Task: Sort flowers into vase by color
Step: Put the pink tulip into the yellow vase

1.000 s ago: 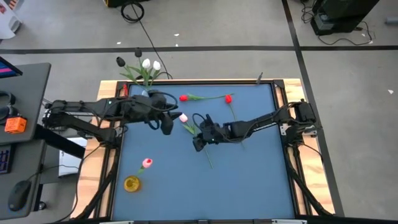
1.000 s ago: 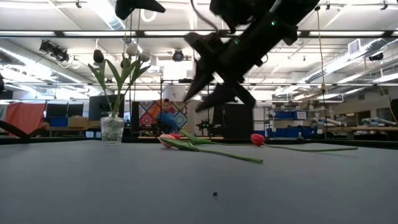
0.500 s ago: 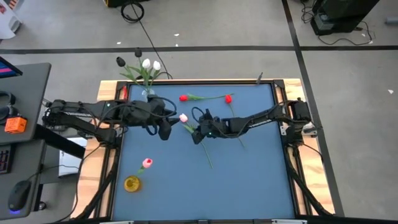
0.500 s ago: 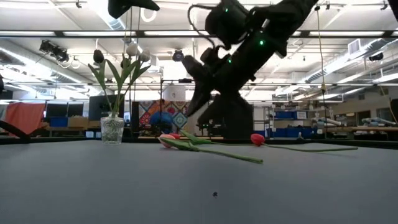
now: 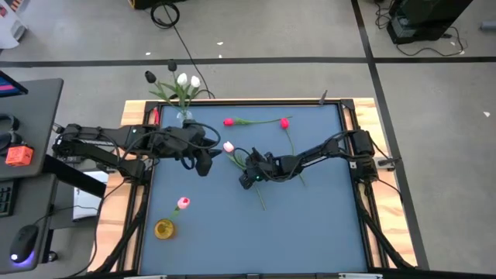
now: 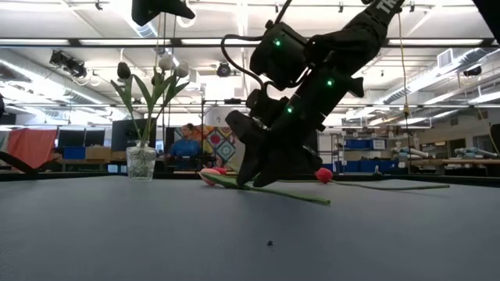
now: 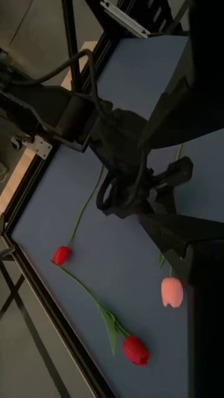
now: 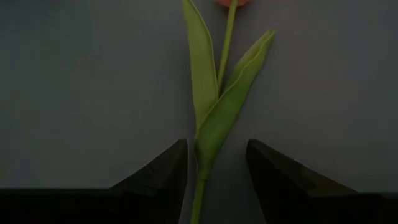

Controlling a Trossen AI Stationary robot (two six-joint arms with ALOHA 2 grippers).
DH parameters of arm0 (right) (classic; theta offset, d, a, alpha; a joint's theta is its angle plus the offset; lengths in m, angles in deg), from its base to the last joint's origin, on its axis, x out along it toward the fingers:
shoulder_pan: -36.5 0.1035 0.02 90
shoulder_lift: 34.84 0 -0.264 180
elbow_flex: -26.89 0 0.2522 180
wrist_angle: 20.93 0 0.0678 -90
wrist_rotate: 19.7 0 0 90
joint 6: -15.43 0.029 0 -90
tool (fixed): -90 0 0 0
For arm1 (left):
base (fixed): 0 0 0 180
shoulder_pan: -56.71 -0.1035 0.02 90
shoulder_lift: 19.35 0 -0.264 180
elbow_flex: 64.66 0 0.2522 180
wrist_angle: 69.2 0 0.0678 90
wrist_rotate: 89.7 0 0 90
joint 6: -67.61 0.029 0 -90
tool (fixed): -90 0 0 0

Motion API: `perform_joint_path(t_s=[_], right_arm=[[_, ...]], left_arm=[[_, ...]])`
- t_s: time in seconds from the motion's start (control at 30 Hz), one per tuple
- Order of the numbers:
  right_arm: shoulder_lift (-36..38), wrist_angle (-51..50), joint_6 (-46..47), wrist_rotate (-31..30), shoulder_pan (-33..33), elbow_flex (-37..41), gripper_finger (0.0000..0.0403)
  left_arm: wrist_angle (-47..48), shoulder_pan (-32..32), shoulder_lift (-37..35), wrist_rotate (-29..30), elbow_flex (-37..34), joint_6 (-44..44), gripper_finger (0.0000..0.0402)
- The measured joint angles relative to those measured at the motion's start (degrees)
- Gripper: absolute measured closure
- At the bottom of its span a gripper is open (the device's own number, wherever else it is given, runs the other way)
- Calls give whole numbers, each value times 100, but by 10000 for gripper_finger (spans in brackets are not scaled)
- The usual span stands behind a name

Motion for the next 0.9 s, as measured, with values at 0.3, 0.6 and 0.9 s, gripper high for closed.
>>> perform_joint_path(t_s=[0.3,0.6,0.9], right_arm=[[-88,21,-173,70,-20,-9,232],[161,390,-1508,-85,145,21,246],[-85,612,-2186,-235,214,15,222]], left_arm=[[295,0,0,-2,0,-452,216],[428,39,-44,-15,0,-573,216],[711,54,-44,-24,0,-597,216]])
